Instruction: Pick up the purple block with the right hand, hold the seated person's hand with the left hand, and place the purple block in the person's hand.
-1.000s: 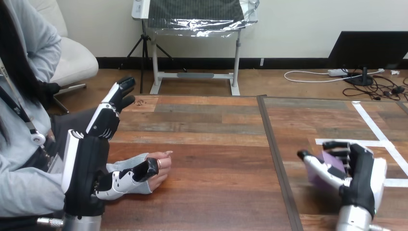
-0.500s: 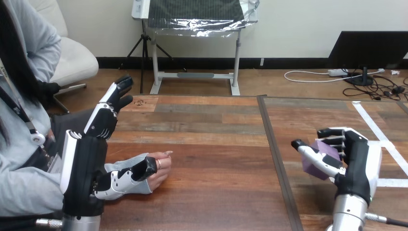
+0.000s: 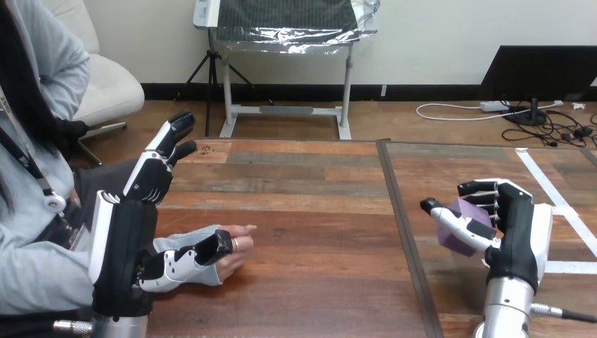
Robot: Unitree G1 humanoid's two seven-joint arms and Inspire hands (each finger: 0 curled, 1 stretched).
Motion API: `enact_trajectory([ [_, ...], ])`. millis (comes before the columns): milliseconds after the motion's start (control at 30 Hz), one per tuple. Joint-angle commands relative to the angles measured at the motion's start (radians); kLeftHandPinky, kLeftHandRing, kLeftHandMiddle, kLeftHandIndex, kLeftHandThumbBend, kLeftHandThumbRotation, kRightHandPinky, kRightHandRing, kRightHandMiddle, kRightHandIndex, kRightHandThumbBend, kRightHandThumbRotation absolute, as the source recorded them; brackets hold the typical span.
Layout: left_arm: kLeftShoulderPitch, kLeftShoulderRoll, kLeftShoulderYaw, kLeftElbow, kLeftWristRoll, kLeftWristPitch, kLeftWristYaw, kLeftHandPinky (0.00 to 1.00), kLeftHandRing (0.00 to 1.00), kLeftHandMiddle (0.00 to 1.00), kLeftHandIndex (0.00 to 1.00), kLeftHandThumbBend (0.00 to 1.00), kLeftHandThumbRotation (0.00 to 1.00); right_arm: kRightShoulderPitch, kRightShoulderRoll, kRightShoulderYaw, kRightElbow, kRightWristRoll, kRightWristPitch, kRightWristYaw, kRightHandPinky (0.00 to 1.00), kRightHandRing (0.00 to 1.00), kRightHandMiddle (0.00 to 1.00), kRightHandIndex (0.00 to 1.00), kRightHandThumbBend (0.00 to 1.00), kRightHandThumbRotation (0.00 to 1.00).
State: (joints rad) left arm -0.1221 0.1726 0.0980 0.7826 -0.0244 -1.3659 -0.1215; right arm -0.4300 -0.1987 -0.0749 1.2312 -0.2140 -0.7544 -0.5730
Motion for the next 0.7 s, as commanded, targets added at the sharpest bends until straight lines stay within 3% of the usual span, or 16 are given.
enact_trajectory([
  [0, -0.04, -0.006, 0.021, -0.014, 0.033, 0.003, 0.018, 0.83, 0.9, 0.91, 0.87, 1.0, 0.63, -0.107, -0.003, -0.003, -0.013, 0.009, -0.042, 0.021, 0.31, 0.35, 0.41, 0.46, 0.85, 0.0],
  [200, -0.035, -0.003, 0.04, -0.023, 0.078, 0.014, 0.044, 0.83, 0.9, 0.91, 0.87, 1.0, 0.64, -0.115, -0.004, -0.001, -0.017, 0.006, -0.038, 0.023, 0.31, 0.35, 0.41, 0.46, 0.86, 0.0],
  [267, -0.036, 0.006, 0.057, -0.024, 0.121, 0.02, 0.058, 0.83, 0.9, 0.91, 0.88, 1.0, 0.65, -0.119, -0.004, -0.002, -0.018, 0.01, -0.04, 0.037, 0.31, 0.35, 0.41, 0.45, 0.85, 0.0],
  [467, -0.012, 0.027, 0.094, -0.076, 0.249, 0.1, 0.122, 0.86, 0.92, 0.92, 0.9, 1.0, 0.65, -0.13, 0.003, -0.012, -0.021, 0.034, -0.029, 0.081, 0.32, 0.36, 0.42, 0.46, 0.84, 0.0],
  [667, 0.019, 0.049, 0.117, -0.151, 0.384, 0.195, 0.201, 0.88, 0.94, 0.93, 0.91, 1.0, 0.64, -0.136, 0.006, -0.005, -0.029, 0.028, -0.029, 0.081, 0.31, 0.36, 0.42, 0.46, 0.84, 0.0],
])
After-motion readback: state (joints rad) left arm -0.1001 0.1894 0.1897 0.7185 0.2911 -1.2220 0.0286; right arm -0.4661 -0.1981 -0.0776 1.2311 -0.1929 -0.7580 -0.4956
